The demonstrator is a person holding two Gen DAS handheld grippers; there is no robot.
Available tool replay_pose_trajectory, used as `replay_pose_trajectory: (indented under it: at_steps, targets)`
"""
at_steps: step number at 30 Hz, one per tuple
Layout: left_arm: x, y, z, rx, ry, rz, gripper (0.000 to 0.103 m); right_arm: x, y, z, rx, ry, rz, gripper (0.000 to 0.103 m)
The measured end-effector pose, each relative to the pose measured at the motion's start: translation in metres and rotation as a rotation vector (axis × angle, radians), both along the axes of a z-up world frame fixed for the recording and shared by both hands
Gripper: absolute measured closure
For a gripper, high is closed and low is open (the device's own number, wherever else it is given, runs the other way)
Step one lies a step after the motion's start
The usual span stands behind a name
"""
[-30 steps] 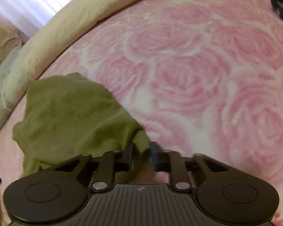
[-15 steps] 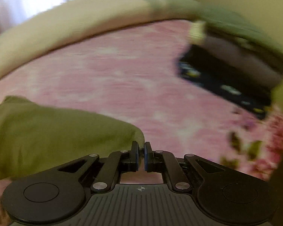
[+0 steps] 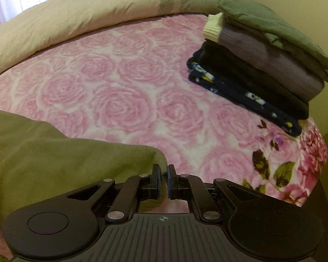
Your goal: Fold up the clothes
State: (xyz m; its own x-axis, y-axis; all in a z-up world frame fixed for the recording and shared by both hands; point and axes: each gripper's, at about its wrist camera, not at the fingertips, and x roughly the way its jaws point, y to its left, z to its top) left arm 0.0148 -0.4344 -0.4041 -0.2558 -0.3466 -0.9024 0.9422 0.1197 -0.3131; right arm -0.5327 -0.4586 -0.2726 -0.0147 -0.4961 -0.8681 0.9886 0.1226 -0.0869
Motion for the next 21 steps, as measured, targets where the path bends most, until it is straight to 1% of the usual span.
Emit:
replay_pose_trajectory:
  at_steps: [1,2,4,6,7,10,12,15,17,19,20,21]
  targets:
    - [0.006,0.003,0.002,-0.009,0.025,0.035,0.101,0.001,-0.003,0.001,0.003,0.000,0.008,0.099]
    - [0.014,0.006,0.007,-0.019,0.033,0.074,0.101,0.006,-0.007,0.006,-0.005,-0.001,0.032,0.099]
    - [0.037,0.006,0.026,-0.059,-0.014,0.135,0.101,0.020,-0.019,0.021,-0.034,0.001,0.085,0.099]
    - [0.066,0.002,0.059,-0.128,-0.110,0.194,0.101,0.041,-0.036,0.039,-0.089,0.006,0.135,0.099]
    - [0.083,-0.001,0.079,-0.174,-0.154,0.226,0.101,0.052,-0.045,0.049,-0.124,0.007,0.156,0.099]
    - [0.122,-0.012,0.150,-0.294,-0.261,0.295,0.101,0.074,-0.084,0.088,-0.253,-0.032,0.200,0.099]
    - [0.137,-0.015,0.205,-0.391,-0.354,0.319,0.101,0.096,-0.106,0.119,-0.357,-0.037,0.252,0.100]
    - [0.156,-0.016,0.292,-0.536,-0.450,0.371,0.101,0.129,-0.130,0.176,-0.521,-0.055,0.314,0.100]
    - [0.159,-0.001,0.339,-0.627,-0.486,0.399,0.100,0.147,-0.138,0.222,-0.642,-0.087,0.333,0.100]
    - [0.158,0.019,0.383,-0.716,-0.513,0.424,0.099,0.155,-0.136,0.263,-0.759,-0.112,0.337,0.100]
    - [0.157,0.029,0.404,-0.760,-0.526,0.436,0.099,0.156,-0.133,0.282,-0.810,-0.124,0.338,0.100]
    - [0.157,0.039,0.426,-0.805,-0.539,0.449,0.099,0.154,-0.127,0.295,-0.837,-0.148,0.344,0.100]
